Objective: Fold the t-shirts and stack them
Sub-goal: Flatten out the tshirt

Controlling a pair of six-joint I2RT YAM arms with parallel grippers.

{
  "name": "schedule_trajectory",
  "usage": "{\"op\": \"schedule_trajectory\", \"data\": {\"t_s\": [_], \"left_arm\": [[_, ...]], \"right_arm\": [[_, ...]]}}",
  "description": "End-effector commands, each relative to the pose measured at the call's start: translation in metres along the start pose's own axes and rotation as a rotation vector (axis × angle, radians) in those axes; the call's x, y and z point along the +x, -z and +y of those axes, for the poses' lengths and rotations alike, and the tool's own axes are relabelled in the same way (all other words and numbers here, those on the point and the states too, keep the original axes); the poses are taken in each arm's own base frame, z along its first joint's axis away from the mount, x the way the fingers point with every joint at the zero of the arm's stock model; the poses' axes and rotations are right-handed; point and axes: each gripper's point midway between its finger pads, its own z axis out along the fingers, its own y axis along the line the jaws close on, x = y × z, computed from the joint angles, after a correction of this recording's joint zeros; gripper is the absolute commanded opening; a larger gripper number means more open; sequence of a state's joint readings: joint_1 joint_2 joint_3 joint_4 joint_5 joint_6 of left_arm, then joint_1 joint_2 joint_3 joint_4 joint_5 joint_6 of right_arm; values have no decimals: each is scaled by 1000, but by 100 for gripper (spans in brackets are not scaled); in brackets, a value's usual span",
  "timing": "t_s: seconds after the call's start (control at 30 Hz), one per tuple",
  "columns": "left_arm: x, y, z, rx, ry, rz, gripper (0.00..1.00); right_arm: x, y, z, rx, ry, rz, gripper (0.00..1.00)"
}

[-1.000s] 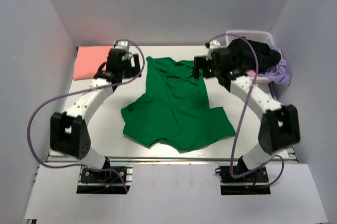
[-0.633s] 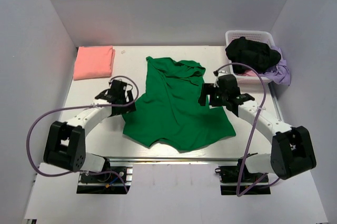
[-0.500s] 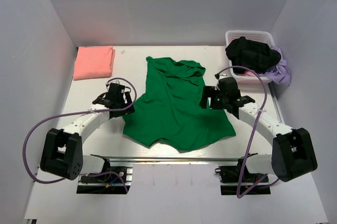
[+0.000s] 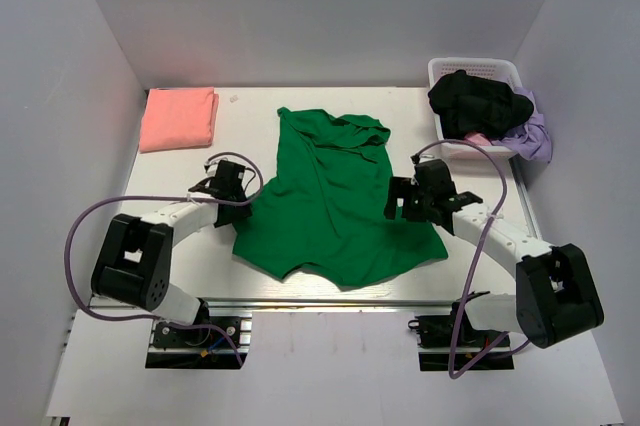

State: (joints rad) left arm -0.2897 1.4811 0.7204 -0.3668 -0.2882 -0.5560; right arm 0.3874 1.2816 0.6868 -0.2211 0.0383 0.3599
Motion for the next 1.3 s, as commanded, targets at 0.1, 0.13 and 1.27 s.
{"op": "schedule_trajectory", "data": {"t_s": [0.1, 0.13, 1.27], "left_arm": [[-13, -9, -2, -52, 54, -11, 24], [-17, -10, 6, -100, 71, -18, 12], [-96, 17, 17, -18, 240, -30, 92]], "right_arm": [[20, -8, -13, 53, -29, 44, 90], [22, -9, -17, 70, -42, 48, 90], [-27, 39, 54, -288, 132, -51, 89]]}}
